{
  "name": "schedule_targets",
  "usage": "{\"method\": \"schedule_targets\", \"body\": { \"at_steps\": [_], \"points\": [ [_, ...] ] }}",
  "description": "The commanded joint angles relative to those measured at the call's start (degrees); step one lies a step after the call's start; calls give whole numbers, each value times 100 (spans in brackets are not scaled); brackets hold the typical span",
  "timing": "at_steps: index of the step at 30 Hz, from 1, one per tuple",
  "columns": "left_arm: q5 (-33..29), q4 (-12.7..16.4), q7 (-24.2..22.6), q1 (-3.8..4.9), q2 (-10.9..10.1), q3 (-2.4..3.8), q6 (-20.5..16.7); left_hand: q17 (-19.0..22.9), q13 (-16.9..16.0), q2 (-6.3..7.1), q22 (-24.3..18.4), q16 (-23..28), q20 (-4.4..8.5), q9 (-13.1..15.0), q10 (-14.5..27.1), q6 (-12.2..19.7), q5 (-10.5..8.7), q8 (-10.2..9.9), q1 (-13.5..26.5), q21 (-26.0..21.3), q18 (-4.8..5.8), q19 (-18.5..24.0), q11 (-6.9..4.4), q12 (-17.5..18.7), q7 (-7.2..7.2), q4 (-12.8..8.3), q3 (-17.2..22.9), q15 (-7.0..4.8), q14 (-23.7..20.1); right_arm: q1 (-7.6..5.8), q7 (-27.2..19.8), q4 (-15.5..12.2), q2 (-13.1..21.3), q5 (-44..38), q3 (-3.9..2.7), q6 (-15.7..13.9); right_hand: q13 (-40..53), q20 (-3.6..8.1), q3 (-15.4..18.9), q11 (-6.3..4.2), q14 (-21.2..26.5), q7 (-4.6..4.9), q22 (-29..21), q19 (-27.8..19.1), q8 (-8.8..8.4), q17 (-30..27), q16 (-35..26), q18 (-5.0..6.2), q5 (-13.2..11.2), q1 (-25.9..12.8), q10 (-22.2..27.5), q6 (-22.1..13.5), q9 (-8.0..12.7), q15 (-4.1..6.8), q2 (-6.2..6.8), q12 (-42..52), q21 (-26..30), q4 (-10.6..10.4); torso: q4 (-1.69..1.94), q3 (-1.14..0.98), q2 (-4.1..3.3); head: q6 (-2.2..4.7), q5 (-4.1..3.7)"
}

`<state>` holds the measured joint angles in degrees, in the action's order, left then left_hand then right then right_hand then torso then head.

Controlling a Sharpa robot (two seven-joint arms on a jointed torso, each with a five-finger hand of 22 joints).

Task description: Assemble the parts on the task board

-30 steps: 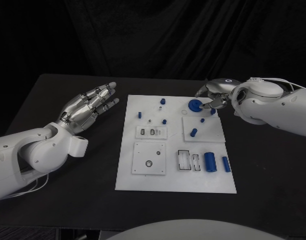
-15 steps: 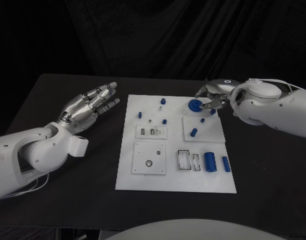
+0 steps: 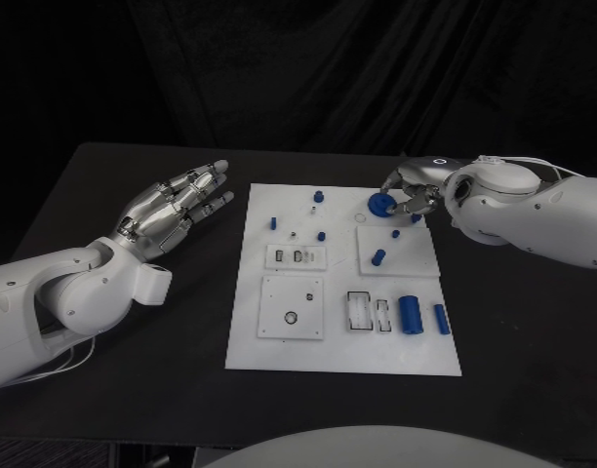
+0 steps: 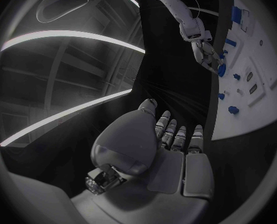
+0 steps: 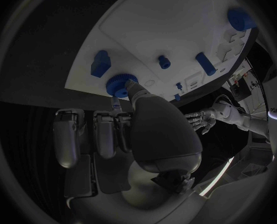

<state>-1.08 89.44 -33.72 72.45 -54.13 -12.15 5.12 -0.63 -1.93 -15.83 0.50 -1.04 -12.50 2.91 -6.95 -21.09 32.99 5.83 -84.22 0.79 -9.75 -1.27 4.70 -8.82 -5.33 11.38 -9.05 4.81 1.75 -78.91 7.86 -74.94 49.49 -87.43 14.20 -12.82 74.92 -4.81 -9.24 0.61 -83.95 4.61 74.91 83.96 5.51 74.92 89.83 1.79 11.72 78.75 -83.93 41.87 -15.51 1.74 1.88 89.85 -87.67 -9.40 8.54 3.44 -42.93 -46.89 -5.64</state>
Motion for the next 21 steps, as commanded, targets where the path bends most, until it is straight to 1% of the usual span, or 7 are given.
{"method": "schedule_targets", "body": {
  "at_steps": [1,5,10,14,17,19,21],
  "points": [
    [-18,6,-35,0,15,5,100,5,5,-3,-6,22,-1,-2,30,32,27,9,31,-14,-69,21,15,22,3,-2,33,21,-18,27,132,29,-22,-44,-3,42,1508,40,28,-20,-605,-5,1419,395,103,1508,17,-111,86,6,-607,153,-124,36,-33,15,-29,47,3,-2,-3,-4,0],
    [-18,0,-24,-1,17,5,112,5,5,-2,-4,21,-2,-3,31,40,26,8,33,-12,-69,18,17,23,2,-3,35,24,-17,40,119,53,-51,-45,-3,44,1508,49,36,-39,-605,-28,1456,481,264,1508,17,-139,172,68,-607,308,-386,56,-53,15,-114,131,-2,0,-3,-6,0],
    [-18,-5,-12,-1,19,5,125,5,5,-2,-4,21,-2,-3,31,40,26,8,33,-12,-69,18,17,23,2,-3,35,24,-17,51,72,74,-80,-45,-3,-21,1508,64,143,-58,-605,-54,1500,583,888,1508,17,-173,230,78,-607,543,-1119,69,-142,15,-214,252,-2,1,-4,-8,8],
    [-18,-15,-2,-3,23,5,135,5,5,-2,-4,21,-2,-3,31,40,26,8,33,-12,-69,18,17,23,2,-3,35,24,-17,56,36,80,-93,-45,-3,-65,1508,102,221,-99,-605,-105,1508,602,1329,1508,17,-179,299,-2,-607,381,-1673,91,-228,15,-231,244,-4,0,-3,-6,5],
    [-18,-23,3,-4,26,5,140,5,5,-2,-4,21,-2,-3,31,40,26,8,33,-12,-69,18,17,23,2,-3,35,24,-17,58,-5,74,-90,-45,-3,-128,1508,115,226,-118,-605,-130,1509,604,1506,1508,17,-179,377,-9,-607,380,-1863,111,-250,15,-233,248,-2,0,-4,-7,2],
    [-18,-26,4,-5,27,5,143,5,5,-2,-4,21,-2,-3,31,40,26,8,33,-12,-69,18,17,23,2,-3,35,24,-17,58,-36,58,-75,-45,-3,-191,1508,137,191,-150,-605,-180,1509,604,1730,1508,17,-179,649,15,-607,499,-2060,138,-275,15,-233,266,-1,0,-3,-6,4],
    [-18,-27,5,-5,24,5,144,5,5,-2,-4,21,-2,-3,31,40,26,8,33,-12,-69,18,17,23,2,-3,35,24,-17,59,-58,34,-55,-45,-3,-249,1508,146,175,-160,-605,-191,1509,604,1778,1508,17,-179,754,29,-607,528,-2104,148,-273,15,-233,277,-2,0,-2,-9,14]
  ]
}}
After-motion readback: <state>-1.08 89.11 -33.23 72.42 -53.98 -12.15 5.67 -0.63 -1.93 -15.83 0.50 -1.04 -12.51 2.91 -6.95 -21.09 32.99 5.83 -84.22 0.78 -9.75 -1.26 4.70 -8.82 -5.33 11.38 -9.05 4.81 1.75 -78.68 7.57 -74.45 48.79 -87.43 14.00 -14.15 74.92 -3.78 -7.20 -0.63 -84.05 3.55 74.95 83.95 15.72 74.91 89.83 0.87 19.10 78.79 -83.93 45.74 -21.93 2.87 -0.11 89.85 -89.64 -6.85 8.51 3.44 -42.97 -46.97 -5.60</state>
